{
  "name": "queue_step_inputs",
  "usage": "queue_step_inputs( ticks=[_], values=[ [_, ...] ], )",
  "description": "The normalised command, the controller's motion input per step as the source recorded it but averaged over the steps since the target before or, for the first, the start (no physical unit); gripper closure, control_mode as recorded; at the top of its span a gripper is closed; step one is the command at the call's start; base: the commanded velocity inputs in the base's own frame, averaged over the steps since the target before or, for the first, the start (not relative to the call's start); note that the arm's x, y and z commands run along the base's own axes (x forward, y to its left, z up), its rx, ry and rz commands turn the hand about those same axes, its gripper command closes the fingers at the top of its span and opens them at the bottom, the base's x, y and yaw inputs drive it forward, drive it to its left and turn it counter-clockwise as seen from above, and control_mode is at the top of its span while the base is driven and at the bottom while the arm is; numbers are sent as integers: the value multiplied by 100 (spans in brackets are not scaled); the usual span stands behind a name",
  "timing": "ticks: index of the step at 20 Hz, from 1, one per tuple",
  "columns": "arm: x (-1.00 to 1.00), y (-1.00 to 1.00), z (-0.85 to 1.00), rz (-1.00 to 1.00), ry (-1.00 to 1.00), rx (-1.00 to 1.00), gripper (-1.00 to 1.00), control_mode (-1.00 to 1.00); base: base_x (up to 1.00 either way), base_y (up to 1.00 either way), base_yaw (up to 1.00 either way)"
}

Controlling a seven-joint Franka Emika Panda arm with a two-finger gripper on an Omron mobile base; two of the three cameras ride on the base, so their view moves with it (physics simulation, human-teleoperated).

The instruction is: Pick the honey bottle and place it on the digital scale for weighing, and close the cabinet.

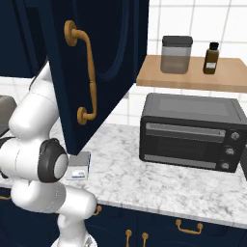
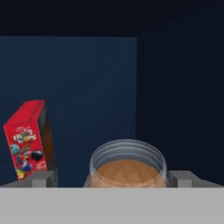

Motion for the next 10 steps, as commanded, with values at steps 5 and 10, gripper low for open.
queue_step_inputs(
  ticks=[5,10],
  values=[
    [8,-28,-2,0,0,1,-100,-100,0,0,0],
    [29,-4,-30,0,0,0,100,-100,0,0,0]
  ],
)
